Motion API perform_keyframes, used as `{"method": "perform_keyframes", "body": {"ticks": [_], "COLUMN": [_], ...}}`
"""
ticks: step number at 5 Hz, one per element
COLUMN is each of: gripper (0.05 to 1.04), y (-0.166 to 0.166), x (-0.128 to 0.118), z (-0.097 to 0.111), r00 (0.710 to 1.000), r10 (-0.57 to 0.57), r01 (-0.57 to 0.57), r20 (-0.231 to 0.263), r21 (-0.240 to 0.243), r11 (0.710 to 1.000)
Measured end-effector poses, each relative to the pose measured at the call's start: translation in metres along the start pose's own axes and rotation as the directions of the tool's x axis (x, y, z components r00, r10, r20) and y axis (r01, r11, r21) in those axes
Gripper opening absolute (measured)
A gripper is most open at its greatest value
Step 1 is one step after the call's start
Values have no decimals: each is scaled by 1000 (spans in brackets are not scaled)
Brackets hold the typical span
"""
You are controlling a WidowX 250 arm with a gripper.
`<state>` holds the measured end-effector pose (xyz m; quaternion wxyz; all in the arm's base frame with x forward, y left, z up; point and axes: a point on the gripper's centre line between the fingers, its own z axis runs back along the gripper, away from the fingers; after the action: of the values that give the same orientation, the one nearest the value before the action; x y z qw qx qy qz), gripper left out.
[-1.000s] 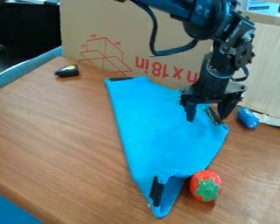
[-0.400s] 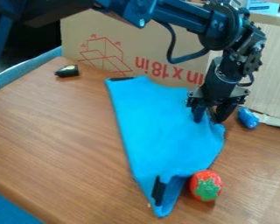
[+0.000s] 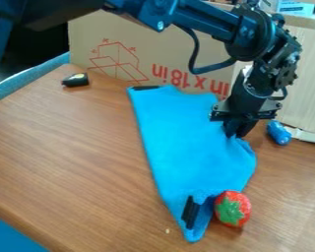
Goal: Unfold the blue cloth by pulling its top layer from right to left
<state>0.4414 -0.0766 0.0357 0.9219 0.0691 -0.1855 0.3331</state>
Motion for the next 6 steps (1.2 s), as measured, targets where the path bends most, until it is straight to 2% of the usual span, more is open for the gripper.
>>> {"method": "perform_keyframes", "body": {"ticks": [1, 2, 3, 5, 6], "gripper": [91, 70, 69, 69, 68], "y": [2, 9, 19, 59, 83], "x": [-1, 3, 16, 44, 49], "z": [2, 2, 17, 65, 76], "r00": [1000, 999, 999, 993, 994], "r10": [-11, -3, 33, 118, 111], "r01": [11, 2, -36, -111, -107], "r20": [-9, -46, -36, 19, -2], "r21": [-17, -36, -83, -228, -282], "r11": [1000, 999, 996, 967, 953]}}
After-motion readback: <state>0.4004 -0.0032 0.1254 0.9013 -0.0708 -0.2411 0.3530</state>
